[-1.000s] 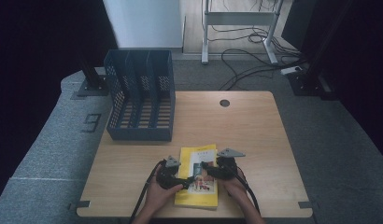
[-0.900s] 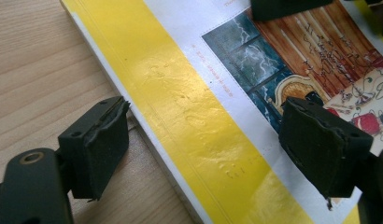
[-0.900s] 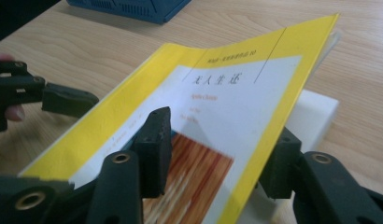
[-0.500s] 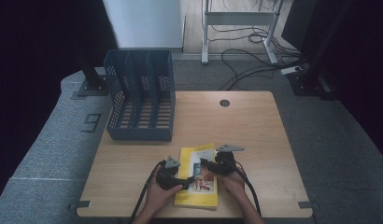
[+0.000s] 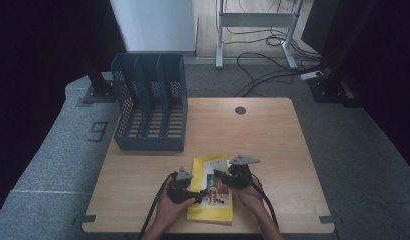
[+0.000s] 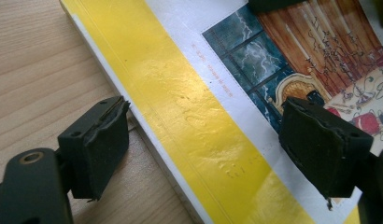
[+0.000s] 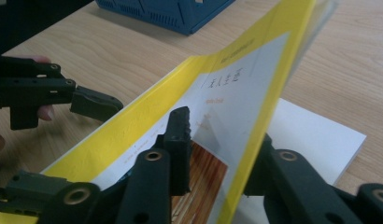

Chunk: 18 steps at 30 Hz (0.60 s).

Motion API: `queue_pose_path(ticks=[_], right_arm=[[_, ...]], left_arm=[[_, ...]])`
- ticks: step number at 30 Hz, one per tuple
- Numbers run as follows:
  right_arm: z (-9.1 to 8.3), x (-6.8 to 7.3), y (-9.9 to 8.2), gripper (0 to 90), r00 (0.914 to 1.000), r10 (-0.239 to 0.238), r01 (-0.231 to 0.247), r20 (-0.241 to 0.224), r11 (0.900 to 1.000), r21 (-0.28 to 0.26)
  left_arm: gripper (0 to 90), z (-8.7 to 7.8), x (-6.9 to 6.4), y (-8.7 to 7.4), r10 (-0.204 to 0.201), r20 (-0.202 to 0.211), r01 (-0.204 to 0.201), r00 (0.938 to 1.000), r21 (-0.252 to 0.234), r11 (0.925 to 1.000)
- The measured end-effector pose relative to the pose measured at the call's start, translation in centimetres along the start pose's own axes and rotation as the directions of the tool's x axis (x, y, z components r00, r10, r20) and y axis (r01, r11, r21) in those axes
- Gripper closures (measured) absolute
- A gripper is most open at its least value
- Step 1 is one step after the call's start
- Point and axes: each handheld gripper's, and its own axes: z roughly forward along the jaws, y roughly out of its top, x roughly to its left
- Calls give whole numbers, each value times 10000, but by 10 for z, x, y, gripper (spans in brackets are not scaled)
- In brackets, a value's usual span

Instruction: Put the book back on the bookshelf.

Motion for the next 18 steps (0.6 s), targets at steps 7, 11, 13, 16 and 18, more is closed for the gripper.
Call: queue_pose_path(ticks=[7,11,13,16,18], right_arm=[[-1,-4,0,800,9960,797,-804,-394,9966,-180],[-2,-3,1,834,9966,694,-708,-452,9971,-296],[-2,-1,1,845,9969,683,-697,-403,9969,-358],[-3,2,2,856,9968,735,-749,-325,9961,-467],[-3,5,3,859,9974,689,-701,-207,9957,-612]], left_arm=[[160,0,0,0,0,-7,0,10000,-20,10000],[159,0,1,0,-15,39,15,10000,-21,10000],[159,0,1,0,-44,64,44,10000,-25,10000],[160,-1,3,1,-99,190,99,9998,16,10000],[159,-1,4,1,-137,252,136,9996,25,9999]])
